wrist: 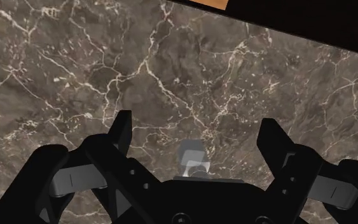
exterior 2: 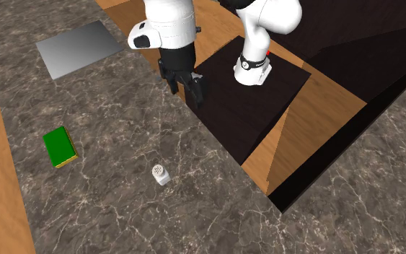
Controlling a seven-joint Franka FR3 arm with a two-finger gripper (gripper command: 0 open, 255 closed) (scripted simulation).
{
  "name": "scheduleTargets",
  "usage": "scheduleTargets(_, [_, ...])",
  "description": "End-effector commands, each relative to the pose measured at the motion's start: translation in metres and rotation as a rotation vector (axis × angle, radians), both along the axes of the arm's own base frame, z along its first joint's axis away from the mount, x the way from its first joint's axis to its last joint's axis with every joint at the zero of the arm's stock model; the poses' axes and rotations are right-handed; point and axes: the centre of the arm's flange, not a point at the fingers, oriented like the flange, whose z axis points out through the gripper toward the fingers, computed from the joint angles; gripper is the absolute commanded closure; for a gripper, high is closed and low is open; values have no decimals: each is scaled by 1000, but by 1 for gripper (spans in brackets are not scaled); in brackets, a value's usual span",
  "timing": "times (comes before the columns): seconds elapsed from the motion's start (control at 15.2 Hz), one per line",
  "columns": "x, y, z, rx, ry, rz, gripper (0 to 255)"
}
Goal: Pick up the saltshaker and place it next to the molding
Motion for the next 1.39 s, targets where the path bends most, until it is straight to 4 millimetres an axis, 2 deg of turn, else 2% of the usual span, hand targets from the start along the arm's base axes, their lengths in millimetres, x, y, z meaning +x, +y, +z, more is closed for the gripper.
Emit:
scheduleTargets(0.0, [20,4,-17,8,-6,-3,0])
scheduleTargets(0.79, [143,37,-104,52,-32,-19,0])
scheduleTargets(1.32, [150,47,-145,54,-32,-20,0])
